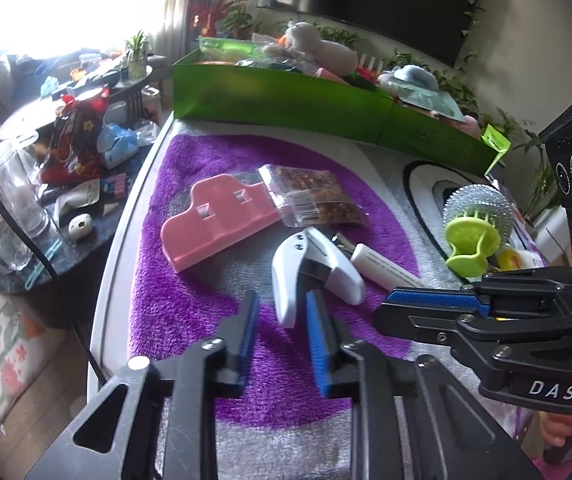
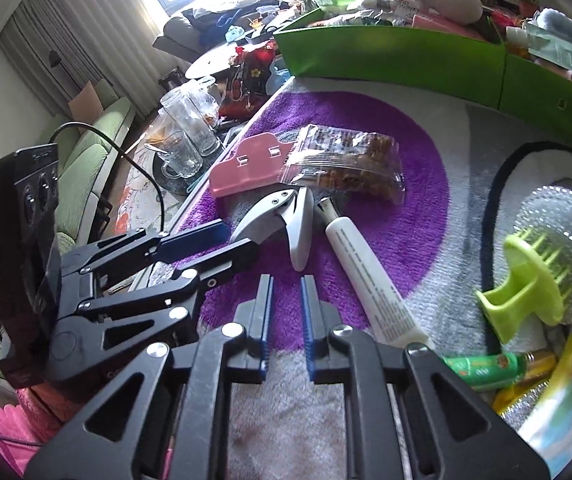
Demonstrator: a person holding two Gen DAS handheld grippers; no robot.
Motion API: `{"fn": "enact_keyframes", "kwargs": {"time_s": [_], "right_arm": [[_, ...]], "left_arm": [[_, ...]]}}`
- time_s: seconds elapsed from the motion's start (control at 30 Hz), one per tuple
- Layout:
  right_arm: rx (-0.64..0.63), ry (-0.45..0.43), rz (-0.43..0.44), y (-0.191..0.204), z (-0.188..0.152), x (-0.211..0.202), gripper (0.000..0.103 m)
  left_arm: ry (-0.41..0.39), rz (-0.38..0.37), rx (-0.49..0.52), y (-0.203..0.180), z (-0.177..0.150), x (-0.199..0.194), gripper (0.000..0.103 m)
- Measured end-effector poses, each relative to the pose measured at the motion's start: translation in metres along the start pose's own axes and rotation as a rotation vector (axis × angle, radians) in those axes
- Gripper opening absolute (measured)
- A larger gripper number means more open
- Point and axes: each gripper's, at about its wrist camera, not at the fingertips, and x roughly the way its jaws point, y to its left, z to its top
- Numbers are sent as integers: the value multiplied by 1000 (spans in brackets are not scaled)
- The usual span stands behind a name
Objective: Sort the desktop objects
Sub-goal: 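Lower the left tool onto the white plier-like clipper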
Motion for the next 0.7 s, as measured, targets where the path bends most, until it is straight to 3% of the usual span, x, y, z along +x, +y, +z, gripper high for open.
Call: {"fn": "enact_keyframes", "kwargs": {"time_s": [0.7], "right_arm": [[21, 23, -24, -3, 16, 30, 13]], "left_arm": [[19, -12, 23, 2, 3, 14, 13]]}}
